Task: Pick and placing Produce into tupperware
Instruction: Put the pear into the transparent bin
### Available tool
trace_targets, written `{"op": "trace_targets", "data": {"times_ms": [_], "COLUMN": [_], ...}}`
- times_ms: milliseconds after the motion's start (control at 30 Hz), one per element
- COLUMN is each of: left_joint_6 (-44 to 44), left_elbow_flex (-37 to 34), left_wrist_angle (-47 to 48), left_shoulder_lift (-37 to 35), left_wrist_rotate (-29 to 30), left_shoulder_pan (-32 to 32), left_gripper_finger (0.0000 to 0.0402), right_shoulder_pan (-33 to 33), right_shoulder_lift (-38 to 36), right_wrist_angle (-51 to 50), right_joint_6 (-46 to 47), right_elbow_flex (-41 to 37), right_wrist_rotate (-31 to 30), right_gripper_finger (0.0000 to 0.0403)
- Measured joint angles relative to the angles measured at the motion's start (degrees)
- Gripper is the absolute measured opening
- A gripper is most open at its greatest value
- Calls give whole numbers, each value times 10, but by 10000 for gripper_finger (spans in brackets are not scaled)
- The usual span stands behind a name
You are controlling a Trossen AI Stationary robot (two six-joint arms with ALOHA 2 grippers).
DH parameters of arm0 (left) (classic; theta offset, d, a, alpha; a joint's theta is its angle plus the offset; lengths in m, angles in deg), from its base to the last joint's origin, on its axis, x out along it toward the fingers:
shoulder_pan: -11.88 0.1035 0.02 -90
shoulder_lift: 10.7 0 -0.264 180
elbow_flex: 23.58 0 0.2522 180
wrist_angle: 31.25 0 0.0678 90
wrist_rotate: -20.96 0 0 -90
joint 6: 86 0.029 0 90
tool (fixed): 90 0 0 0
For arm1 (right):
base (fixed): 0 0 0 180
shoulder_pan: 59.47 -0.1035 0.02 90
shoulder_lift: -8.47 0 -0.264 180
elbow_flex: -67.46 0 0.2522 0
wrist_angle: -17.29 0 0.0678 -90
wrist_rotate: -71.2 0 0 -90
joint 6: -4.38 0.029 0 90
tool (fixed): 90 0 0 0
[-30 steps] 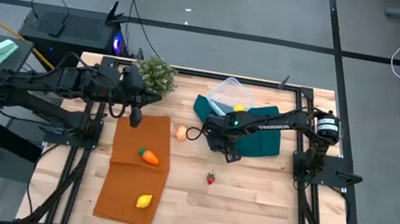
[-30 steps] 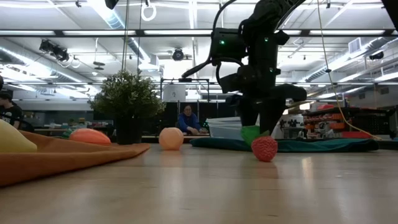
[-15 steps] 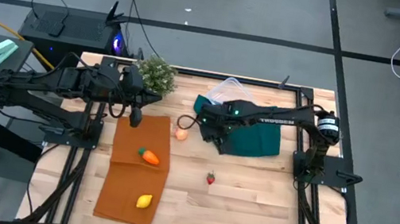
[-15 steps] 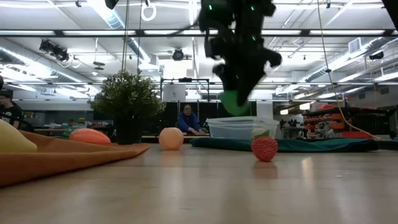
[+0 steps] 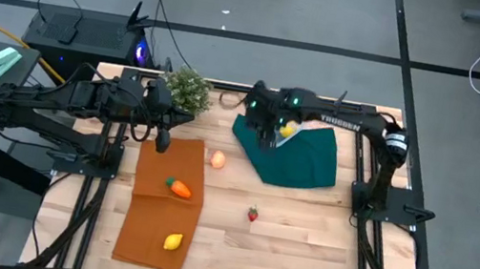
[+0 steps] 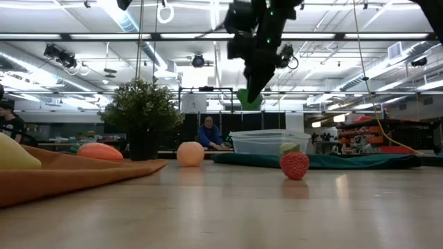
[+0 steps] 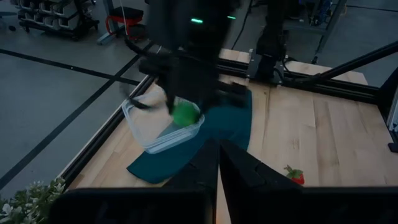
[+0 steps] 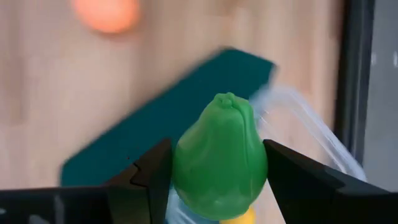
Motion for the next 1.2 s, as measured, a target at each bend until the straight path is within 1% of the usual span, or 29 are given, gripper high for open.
{"op": "trace_targets", "data": {"times_ms": [167,267,400,600,700,900,1200], "left_joint_6": [0,0,0,0,0,0,0], "left_elbow_flex": [0,0,0,0,0,0,0], "left_wrist_angle": [0,0,0,0,0,-1,-1], "left_shoulder_lift": [0,0,0,0,0,0,0], "left_wrist_rotate": [0,0,0,0,0,0,0], "left_shoulder_pan": [0,1,1,1,1,1,0], "left_gripper_finger": [21,16,14,20,20,12,24], "right_shoulder_pan": [78,120,152,162,162,149,144], "right_shoulder_lift": [0,0,0,2,16,59,121], "right_wrist_angle": [6,5,5,4,-2,-9,-21], "right_joint_6": [69,130,196,248,275,271,272], "right_elbow_flex": [0,0,0,0,0,0,-1], "right_wrist_rotate": [2,22,35,43,70,62,55], "right_gripper_finger": [194,194,196,196,197,197,197]}}
